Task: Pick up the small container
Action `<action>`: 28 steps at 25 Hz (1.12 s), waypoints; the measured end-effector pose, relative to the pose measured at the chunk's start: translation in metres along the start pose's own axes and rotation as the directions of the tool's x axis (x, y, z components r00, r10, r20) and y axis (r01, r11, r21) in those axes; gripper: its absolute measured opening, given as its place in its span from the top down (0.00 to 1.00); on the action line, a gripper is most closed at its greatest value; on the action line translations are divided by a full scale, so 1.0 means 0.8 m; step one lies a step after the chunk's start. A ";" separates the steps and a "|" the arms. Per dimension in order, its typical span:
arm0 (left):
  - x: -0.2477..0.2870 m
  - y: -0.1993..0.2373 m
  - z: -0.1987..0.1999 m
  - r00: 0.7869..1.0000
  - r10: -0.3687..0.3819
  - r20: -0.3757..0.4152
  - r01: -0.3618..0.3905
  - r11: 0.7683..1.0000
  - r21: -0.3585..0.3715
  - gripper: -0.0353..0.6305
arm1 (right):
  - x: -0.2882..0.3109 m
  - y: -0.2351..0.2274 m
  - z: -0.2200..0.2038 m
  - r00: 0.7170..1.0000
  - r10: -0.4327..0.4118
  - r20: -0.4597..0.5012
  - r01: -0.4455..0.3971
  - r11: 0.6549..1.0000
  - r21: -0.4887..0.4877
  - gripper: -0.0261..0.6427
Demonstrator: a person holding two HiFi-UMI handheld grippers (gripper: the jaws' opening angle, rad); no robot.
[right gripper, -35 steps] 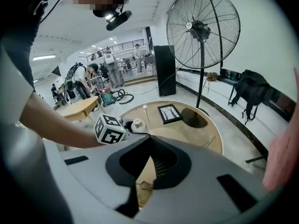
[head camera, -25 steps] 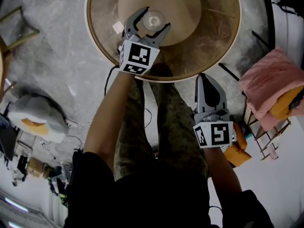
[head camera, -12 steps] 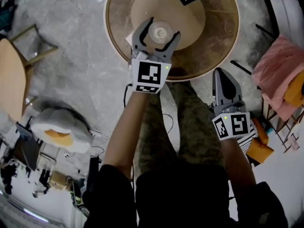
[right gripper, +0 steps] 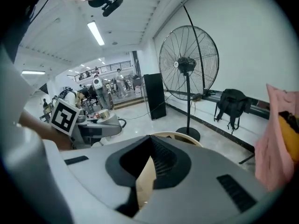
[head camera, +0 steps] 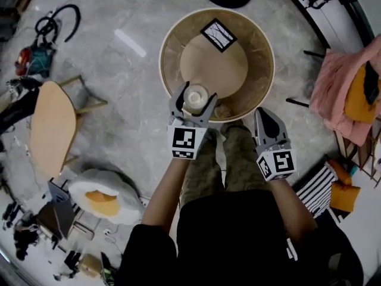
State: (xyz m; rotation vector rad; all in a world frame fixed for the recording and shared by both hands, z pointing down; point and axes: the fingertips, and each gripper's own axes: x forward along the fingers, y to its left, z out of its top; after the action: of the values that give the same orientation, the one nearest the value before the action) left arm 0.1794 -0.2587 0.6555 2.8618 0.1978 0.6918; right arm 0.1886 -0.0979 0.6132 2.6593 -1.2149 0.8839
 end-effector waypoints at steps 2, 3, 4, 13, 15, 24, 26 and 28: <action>-0.036 -0.012 0.035 1.000 0.002 0.010 -0.002 1.000 -0.008 0.42 | -0.028 0.005 0.033 1.000 -0.013 0.020 0.013 1.000 -0.005 0.94; -0.052 -0.019 0.054 1.000 0.004 0.019 -0.004 1.000 -0.009 0.42 | -0.041 0.007 0.051 0.999 -0.016 0.032 0.017 1.000 -0.011 0.94; -0.067 -0.025 0.073 0.999 0.006 0.032 -0.005 1.000 -0.006 0.42 | -0.052 0.008 0.069 0.999 -0.019 0.047 0.020 1.000 -0.020 0.94; -0.166 -0.077 0.177 0.996 -0.026 0.087 0.019 0.997 0.074 0.42 | -0.143 0.022 0.208 0.982 -0.039 0.186 0.046 0.998 -0.034 0.94; -0.171 -0.091 0.193 0.995 -0.014 0.099 0.007 0.997 0.074 0.42 | -0.158 0.016 0.229 0.976 -0.017 0.216 0.024 0.999 -0.029 0.94; -0.170 -0.149 0.229 0.989 0.038 0.142 -0.044 0.998 0.042 0.42 | -0.194 -0.026 0.281 0.966 0.037 0.255 -0.013 0.995 -0.095 0.94; -0.166 -0.160 0.230 0.989 0.040 0.140 -0.046 0.998 0.042 0.42 | -0.196 -0.039 0.283 0.969 0.041 0.244 -0.012 0.993 -0.117 0.94; -0.161 -0.166 0.238 0.989 0.044 0.143 -0.051 0.998 0.045 0.42 | -0.198 -0.055 0.291 0.970 0.036 0.240 -0.006 0.992 -0.123 0.94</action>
State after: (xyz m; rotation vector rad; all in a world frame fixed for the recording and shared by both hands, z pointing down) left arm 0.1429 -0.1808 0.4041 2.9566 0.1278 0.4956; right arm 0.2472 -0.0336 0.3421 2.7191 -1.3012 0.4795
